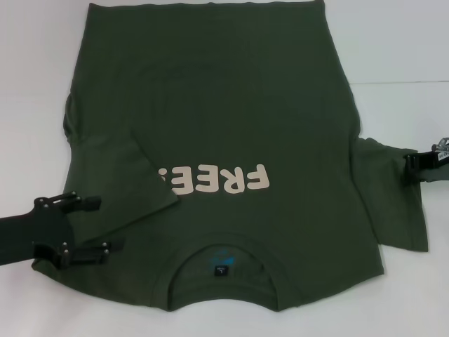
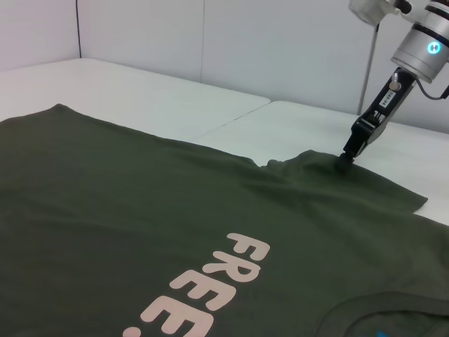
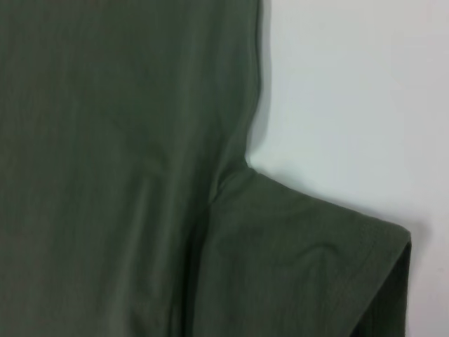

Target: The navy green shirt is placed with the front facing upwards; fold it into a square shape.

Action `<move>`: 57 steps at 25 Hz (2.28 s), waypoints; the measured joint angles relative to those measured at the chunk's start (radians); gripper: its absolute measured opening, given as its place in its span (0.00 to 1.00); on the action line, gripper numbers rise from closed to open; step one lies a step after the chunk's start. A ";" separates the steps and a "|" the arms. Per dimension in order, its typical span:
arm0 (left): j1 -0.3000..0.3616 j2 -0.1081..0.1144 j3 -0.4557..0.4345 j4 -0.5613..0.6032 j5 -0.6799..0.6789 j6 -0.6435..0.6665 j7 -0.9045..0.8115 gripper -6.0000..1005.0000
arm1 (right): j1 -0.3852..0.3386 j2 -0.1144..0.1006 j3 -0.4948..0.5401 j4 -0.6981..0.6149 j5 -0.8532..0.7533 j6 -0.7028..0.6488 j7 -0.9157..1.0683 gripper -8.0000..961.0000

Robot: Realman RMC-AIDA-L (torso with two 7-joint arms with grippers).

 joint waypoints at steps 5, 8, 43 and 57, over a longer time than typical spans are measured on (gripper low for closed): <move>-0.003 0.000 0.000 0.000 0.000 0.000 0.000 0.88 | -0.001 -0.003 0.003 -0.004 0.003 -0.001 -0.003 0.01; -0.004 0.000 -0.001 0.000 0.000 0.000 0.000 0.88 | -0.005 -0.006 0.010 -0.007 0.015 -0.003 -0.007 0.01; -0.009 0.011 -0.006 0.001 -0.012 -0.002 -0.034 0.88 | -0.081 -0.073 0.188 -0.248 0.368 -0.166 -0.123 0.01; -0.009 0.011 -0.007 0.002 -0.012 -0.001 -0.037 0.88 | 0.014 -0.040 0.159 -0.258 0.384 -0.256 -0.129 0.01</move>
